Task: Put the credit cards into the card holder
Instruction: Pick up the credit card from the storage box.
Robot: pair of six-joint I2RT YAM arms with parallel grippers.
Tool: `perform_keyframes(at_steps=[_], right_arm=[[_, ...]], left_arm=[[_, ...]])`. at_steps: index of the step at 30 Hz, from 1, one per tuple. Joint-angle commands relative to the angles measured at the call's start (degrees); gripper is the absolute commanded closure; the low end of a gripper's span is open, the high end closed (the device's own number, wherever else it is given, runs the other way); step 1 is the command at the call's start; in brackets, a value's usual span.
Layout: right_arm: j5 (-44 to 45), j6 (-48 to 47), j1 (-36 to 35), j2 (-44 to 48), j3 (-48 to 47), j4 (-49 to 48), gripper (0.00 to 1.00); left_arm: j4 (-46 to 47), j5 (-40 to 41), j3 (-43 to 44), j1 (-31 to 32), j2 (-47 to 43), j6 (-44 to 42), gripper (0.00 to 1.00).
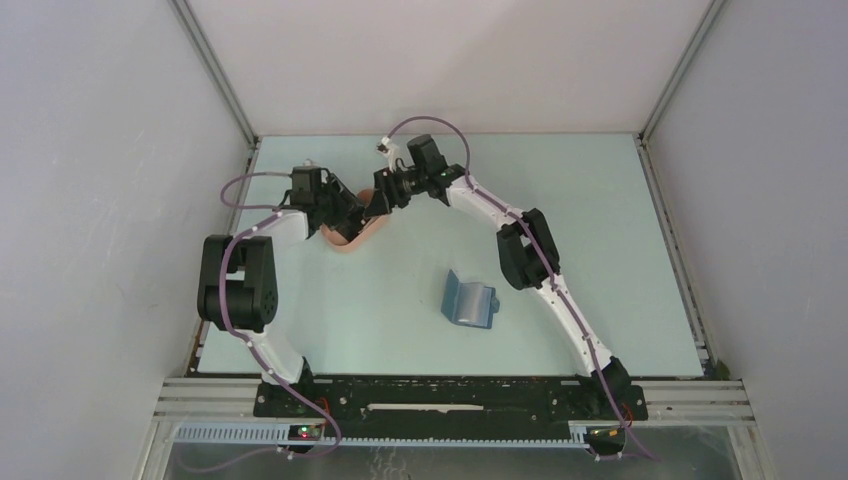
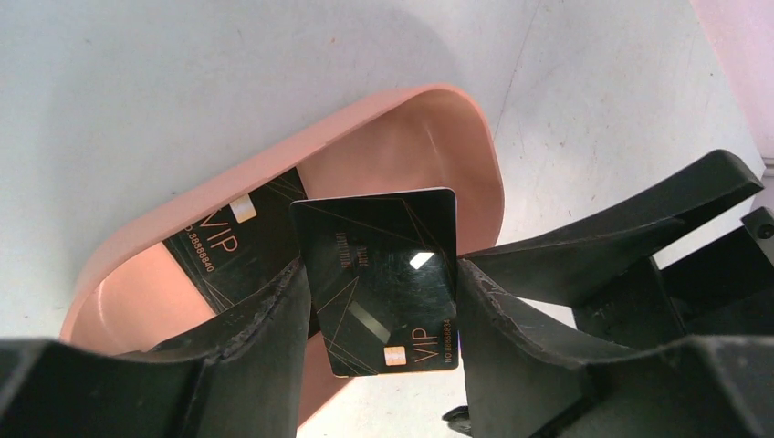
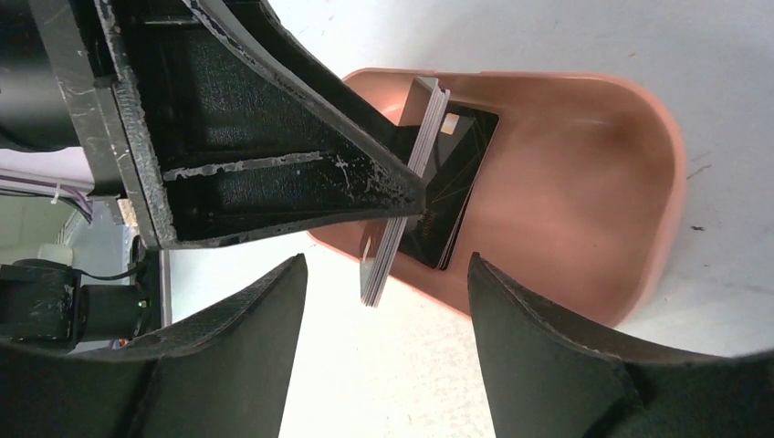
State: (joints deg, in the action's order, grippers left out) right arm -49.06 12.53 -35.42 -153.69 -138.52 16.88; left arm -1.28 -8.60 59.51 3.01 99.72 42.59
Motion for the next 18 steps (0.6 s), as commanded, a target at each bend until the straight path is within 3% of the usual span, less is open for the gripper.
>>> perform_keyframes(at_steps=[1, 11, 18], right_arm=[[0.26, 1.00, -1.63, -0.56, -3.49, -1.53, 0.27], [2.07, 3.63, -2.64, -1.82, -4.65, -1.52, 0.34], [2.17, 7.18, -2.52, -2.36, -4.74, -2.19, 0.51]], left_arm=[[3.72, -2.62, -1.73, -0.54, -2.89, 1.04, 0.76], [5.66, -4.48, -1.63, -0.59, -2.00, 2.35, 0.77], [5.85, -5.27, -0.69, -0.56, -1.16, 2.85, 0.77]])
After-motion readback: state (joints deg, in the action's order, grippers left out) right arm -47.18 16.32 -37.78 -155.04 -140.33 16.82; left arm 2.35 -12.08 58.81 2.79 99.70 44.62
